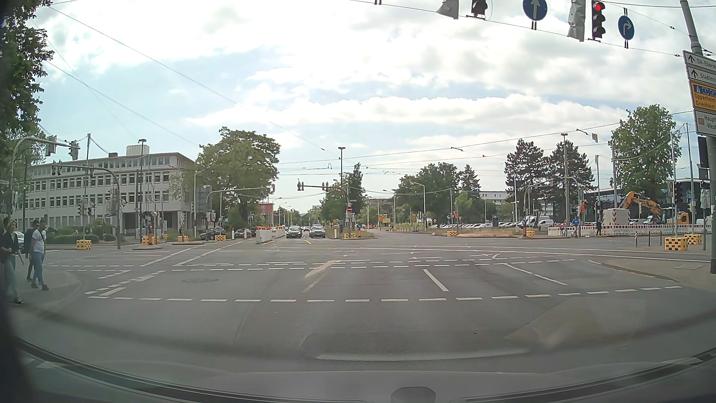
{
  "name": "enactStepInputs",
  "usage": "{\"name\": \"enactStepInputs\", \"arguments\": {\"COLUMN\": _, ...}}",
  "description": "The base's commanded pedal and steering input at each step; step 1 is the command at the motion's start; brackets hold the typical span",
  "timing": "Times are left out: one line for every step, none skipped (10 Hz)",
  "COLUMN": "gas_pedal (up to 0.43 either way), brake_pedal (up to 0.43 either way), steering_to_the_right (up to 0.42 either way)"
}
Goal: Follow the waypoints while adhering to traffic rules and regulations
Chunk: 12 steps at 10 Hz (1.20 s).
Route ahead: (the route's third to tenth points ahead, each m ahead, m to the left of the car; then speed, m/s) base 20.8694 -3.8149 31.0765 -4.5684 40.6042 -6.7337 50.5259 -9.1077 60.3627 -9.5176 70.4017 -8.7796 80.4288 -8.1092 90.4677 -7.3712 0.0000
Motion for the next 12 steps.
{"name": "enactStepInputs", "arguments": {"gas_pedal": 0.000, "brake_pedal": 0.262, "steering_to_the_right": 0.006}}
{"name": "enactStepInputs", "arguments": {"gas_pedal": 0.000, "brake_pedal": 0.268, "steering_to_the_right": 0.006}}
{"name": "enactStepInputs", "arguments": {"gas_pedal": 0.000, "brake_pedal": 0.268, "steering_to_the_right": 0.006}}
{"name": "enactStepInputs", "arguments": {"gas_pedal": 0.000, "brake_pedal": 0.268, "steering_to_the_right": 0.006}}
{"name": "enactStepInputs", "arguments": {"gas_pedal": 0.000, "brake_pedal": 0.268, "steering_to_the_right": 0.006}}
{"name": "enactStepInputs", "arguments": {"gas_pedal": 0.000, "brake_pedal": 0.268, "steering_to_the_right": 0.006}}
{"name": "enactStepInputs", "arguments": {"gas_pedal": 0.000, "brake_pedal": 0.268, "steering_to_the_right": 0.006}}
{"name": "enactStepInputs", "arguments": {"gas_pedal": 0.000, "brake_pedal": 0.268, "steering_to_the_right": 0.006}}
{"name": "enactStepInputs", "arguments": {"gas_pedal": 0.000, "brake_pedal": 0.268, "steering_to_the_right": 0.006}}
{"name": "enactStepInputs", "arguments": {"gas_pedal": 0.000, "brake_pedal": 0.268, "steering_to_the_right": 0.006}}
{"name": "enactStepInputs", "arguments": {"gas_pedal": 0.000, "brake_pedal": 0.268, "steering_to_the_right": 0.006}}
{"name": "enactStepInputs", "arguments": {"gas_pedal": 0.000, "brake_pedal": 0.268, "steering_to_the_right": 0.006}}
